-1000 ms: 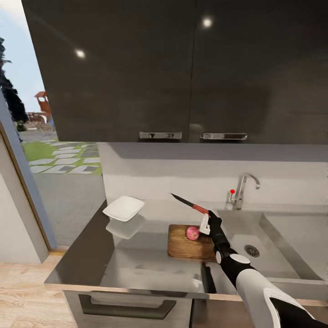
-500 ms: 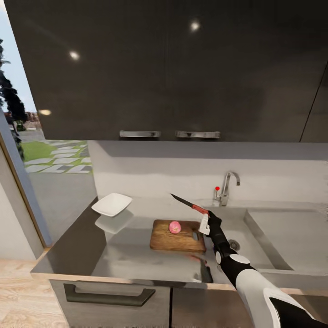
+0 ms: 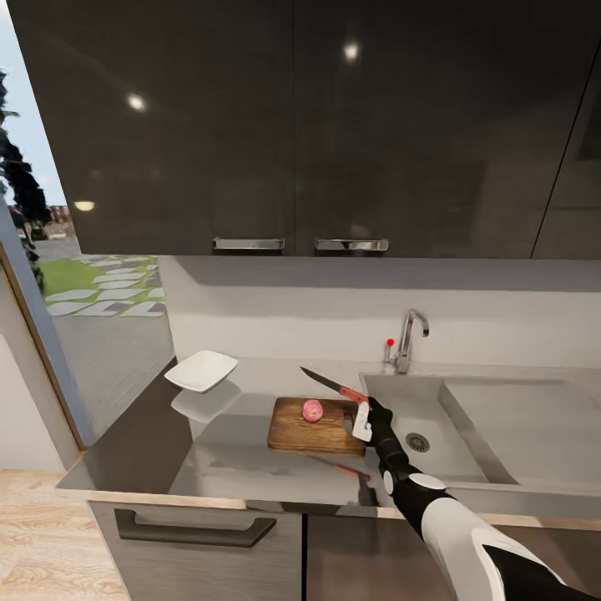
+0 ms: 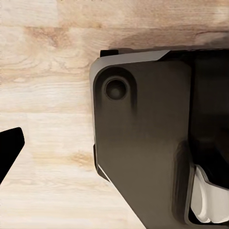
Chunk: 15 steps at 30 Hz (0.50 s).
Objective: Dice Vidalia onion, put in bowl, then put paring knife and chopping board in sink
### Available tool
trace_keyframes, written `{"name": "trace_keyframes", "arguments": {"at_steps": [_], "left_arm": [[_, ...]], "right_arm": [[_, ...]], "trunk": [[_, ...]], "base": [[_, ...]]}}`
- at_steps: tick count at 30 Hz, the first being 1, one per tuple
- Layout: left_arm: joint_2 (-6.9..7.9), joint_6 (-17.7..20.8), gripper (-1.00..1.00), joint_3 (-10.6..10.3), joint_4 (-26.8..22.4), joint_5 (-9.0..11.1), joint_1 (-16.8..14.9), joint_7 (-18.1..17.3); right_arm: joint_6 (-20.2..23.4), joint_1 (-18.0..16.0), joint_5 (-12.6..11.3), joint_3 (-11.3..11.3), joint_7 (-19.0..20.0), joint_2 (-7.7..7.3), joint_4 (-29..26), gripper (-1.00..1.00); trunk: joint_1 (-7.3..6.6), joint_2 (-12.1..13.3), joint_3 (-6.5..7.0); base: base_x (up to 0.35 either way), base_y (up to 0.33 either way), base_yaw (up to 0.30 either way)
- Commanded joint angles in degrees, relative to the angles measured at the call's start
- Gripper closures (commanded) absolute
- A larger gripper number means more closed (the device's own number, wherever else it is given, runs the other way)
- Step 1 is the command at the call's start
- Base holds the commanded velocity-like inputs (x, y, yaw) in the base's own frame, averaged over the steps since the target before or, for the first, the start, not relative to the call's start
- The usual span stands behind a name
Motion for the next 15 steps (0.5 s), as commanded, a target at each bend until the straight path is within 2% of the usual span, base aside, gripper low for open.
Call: {"name": "trace_keyframes", "arguments": {"at_steps": [1,10,15], "left_arm": [[-0.01,-0.08,-1.00,-0.49,0.10,0.57,-0.05,-0.03],[0.65,-2.57,-1.00,-0.51,0.09,0.61,-0.05,-0.03],[0.79,-2.95,-1.00,-0.49,0.09,0.58,-0.05,-0.05]], "right_arm": [[-0.39,-0.02,0.25,-0.50,-0.07,0.06,0.06,1.00],[-0.45,-0.02,0.08,-0.49,-0.20,0.27,0.12,1.00],[-0.38,-0.02,0.14,-0.49,-0.25,1.28,0.12,1.00]], "trunk": [[0.02,-0.04,-0.02],[0.02,-0.04,-0.02],[0.02,-0.04,-0.02]], "base": [[-0.001,-0.001,0.000],[0.000,0.000,0.000],[0.000,0.000,0.000]]}}
